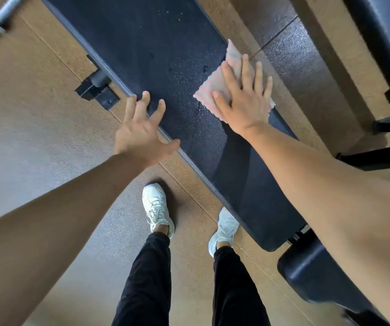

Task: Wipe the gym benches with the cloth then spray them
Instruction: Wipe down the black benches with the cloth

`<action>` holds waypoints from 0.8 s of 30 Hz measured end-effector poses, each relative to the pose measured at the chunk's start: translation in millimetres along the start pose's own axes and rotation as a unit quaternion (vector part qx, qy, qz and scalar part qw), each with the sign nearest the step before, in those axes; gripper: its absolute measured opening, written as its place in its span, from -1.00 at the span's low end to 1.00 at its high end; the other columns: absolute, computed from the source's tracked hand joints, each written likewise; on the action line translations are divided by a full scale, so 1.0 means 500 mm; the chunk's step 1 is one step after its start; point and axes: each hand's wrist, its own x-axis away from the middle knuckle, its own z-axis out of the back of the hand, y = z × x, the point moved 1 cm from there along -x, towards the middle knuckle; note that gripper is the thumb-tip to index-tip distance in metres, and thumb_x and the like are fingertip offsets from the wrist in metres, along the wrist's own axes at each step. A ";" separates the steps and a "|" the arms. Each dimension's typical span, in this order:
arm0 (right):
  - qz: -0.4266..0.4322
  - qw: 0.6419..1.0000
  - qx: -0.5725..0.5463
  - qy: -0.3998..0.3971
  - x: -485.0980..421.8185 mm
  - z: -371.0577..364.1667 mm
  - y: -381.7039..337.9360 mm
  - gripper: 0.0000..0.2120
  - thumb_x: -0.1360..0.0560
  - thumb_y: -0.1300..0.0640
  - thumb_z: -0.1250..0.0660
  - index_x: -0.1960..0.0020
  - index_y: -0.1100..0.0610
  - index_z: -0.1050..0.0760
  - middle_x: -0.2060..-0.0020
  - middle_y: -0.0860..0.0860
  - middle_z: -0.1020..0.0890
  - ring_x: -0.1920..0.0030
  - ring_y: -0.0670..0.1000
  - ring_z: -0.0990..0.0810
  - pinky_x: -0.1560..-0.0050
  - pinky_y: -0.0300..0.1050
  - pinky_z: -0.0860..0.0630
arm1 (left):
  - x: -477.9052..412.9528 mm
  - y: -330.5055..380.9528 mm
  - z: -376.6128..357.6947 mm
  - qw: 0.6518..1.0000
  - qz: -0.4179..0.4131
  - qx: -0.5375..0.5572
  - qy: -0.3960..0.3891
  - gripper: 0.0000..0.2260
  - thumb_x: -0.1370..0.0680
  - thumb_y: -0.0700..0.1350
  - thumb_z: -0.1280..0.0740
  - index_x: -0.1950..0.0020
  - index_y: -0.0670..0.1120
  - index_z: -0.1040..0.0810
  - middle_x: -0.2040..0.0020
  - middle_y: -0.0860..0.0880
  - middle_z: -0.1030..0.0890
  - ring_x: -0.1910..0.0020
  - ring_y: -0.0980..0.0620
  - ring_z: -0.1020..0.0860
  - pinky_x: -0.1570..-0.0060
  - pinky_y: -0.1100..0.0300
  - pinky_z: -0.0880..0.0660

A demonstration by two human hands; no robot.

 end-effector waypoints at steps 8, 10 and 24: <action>0.081 0.996 0.048 0.005 0.045 -0.035 -0.132 -0.33 -0.58 -0.39 0.02 -0.64 -0.19 -0.02 -0.66 0.08 0.01 -0.61 0.35 0.08 -0.47 0.53 0.04 | -0.006 -0.026 0.028 0.999 -0.041 0.004 -0.020 -0.15 -0.44 0.45 -0.28 -0.64 0.15 -0.15 -0.64 -0.01 -0.09 -0.63 -0.12 0.02 -0.20 -0.16 -0.56; 0.113 0.992 0.060 0.015 0.074 -0.046 -0.167 -0.31 -0.57 -0.40 0.00 -0.64 -0.17 -0.07 -0.65 0.12 -0.04 -0.61 0.37 0.05 -0.47 0.53 0.02 | -0.007 -0.046 0.043 0.996 -0.055 0.071 -0.015 -0.26 -0.46 0.36 -0.35 -0.59 0.16 -0.28 -0.64 0.04 -0.18 -0.64 -0.04 -0.04 -0.26 -0.17 -0.51; 0.221 0.971 0.087 0.001 -0.058 -0.003 -0.158 -0.36 -0.63 -0.33 0.04 -0.65 -0.15 -0.01 -0.66 0.02 0.01 -0.64 0.19 0.09 -0.57 0.36 0.11 | -0.086 -0.172 0.105 0.988 -0.035 0.146 0.048 -0.29 -0.54 0.08 -0.47 -0.62 -0.01 -0.27 -0.66 -0.08 -0.18 -0.64 -0.11 -0.15 -0.46 -0.18 -0.37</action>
